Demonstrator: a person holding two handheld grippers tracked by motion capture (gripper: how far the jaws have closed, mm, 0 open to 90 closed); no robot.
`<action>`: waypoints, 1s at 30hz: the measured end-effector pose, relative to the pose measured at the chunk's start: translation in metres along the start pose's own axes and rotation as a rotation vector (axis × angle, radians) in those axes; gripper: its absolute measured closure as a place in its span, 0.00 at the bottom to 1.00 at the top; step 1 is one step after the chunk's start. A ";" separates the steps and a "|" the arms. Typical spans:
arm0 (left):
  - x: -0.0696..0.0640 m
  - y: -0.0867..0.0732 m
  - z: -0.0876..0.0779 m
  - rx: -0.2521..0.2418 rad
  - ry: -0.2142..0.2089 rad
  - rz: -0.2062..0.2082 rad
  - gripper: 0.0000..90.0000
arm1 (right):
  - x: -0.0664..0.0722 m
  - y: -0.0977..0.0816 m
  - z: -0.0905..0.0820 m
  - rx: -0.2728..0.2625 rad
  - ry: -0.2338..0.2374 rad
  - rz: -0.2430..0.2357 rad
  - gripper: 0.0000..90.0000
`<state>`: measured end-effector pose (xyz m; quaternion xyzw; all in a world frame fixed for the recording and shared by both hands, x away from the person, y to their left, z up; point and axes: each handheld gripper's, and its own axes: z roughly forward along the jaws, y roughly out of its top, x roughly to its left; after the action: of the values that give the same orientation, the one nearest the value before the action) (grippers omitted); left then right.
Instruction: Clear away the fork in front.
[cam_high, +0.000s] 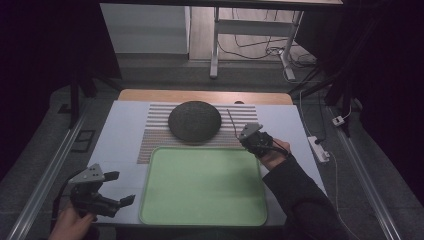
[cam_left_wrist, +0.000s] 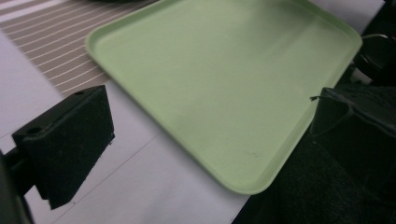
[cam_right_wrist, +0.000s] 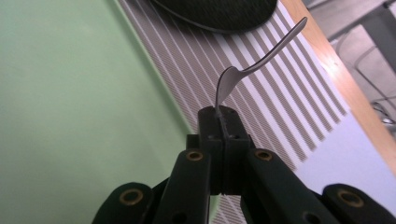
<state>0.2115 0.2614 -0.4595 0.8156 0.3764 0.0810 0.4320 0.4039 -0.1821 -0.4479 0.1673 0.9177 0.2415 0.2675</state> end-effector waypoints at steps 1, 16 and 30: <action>0.000 0.002 0.002 0.006 -0.008 0.008 0.00 | 0.001 0.000 -0.002 -0.017 0.014 0.005 1.00; 0.007 0.033 0.030 0.057 -0.071 0.124 0.00 | 0.019 0.002 -0.030 -0.195 0.247 0.114 1.00; 0.009 0.062 0.055 0.094 -0.101 0.190 0.00 | 0.050 0.004 -0.047 -0.253 0.407 0.064 1.00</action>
<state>0.2766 0.2108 -0.4472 0.8699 0.2788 0.0627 0.4020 0.3384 -0.1733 -0.4313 0.1093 0.9093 0.3917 0.0883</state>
